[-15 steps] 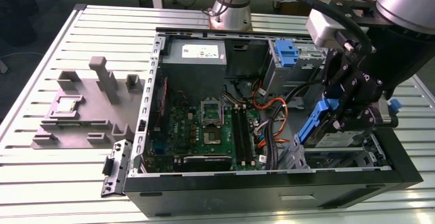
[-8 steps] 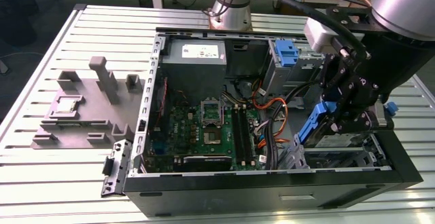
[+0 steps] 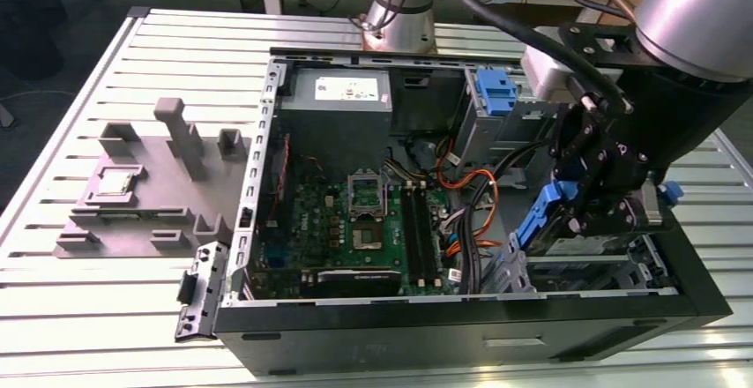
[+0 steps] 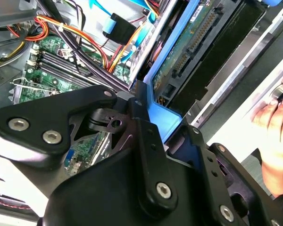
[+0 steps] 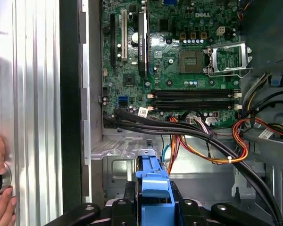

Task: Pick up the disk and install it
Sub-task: 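Pick up the disk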

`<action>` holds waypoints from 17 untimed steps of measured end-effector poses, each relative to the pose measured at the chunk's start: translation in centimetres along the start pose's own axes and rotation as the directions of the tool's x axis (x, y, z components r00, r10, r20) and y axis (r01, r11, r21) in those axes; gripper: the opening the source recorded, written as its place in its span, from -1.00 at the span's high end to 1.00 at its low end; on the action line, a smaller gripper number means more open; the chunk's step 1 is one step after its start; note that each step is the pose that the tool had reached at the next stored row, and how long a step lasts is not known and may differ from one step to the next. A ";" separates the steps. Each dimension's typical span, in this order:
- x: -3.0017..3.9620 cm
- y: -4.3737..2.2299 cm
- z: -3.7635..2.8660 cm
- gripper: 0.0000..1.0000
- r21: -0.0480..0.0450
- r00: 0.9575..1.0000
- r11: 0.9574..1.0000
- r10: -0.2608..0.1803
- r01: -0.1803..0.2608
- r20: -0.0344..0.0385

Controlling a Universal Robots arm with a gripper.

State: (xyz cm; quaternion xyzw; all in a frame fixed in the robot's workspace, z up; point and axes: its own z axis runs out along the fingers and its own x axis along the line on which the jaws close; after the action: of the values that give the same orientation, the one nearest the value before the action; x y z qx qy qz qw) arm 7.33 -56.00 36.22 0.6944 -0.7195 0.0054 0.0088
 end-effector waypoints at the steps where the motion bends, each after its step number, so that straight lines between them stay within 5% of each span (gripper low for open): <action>1: 0.00 0.00 0.10 0.26 0.000 1.000 1.000 0.000 0.000 0.000; 17: -0.04 -0.01 1.75 0.26 0.000 1.000 1.000 0.000 0.000 0.000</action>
State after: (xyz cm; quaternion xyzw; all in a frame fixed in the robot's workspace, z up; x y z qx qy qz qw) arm 7.33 -56.00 34.47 0.6944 -0.7195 0.0055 0.0089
